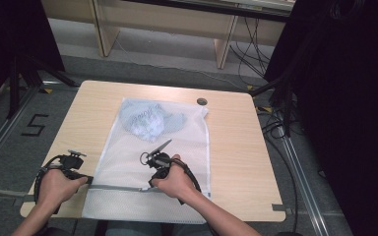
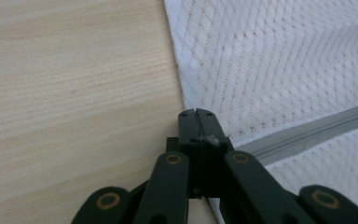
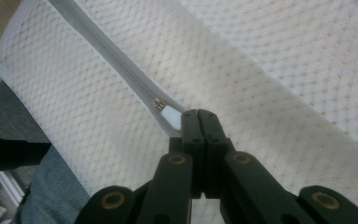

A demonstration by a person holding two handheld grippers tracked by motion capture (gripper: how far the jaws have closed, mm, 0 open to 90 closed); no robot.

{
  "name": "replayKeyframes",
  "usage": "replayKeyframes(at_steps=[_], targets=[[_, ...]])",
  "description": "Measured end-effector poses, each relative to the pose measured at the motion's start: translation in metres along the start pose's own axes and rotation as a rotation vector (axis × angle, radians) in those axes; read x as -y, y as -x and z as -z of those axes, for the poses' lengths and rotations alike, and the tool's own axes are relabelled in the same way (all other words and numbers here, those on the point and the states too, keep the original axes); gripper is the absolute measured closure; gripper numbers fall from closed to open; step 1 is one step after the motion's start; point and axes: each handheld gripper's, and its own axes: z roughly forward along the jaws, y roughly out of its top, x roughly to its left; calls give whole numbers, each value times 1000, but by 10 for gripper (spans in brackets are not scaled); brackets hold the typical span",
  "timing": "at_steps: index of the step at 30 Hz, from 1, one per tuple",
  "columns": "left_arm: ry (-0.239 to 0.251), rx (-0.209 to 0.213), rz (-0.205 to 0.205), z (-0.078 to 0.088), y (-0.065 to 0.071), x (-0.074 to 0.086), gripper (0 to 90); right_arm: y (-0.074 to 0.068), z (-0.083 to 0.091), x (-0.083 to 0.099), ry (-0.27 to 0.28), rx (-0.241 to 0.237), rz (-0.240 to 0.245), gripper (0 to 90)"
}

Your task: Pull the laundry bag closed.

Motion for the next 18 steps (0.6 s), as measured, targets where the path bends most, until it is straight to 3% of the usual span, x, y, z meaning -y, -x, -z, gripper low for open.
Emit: replayKeyframes(at_steps=[3,5,6,12,14,15,17,18], targets=[[-22,9,-14,1,-1,-1,896,6,5,1,11,6,-1,900],[-18,2,-8,2,0,0,896,8,6,1,23,5,22,900],[-18,4,-9,2,0,0,896,6,7,1,20,5,2,900],[-15,1,-7,1,1,0,896,7,2,0,36,-19,18,857],[-8,11,-6,1,0,0,895,9,-4,1,43,-54,-11,770],[-11,11,-7,1,0,0,895,9,-6,1,34,-73,-49,751],[-19,-6,-9,2,2,0,894,13,-12,1,31,-93,-51,731],[-17,-4,-9,1,3,0,894,12,-13,0,-1,-113,-99,728]])
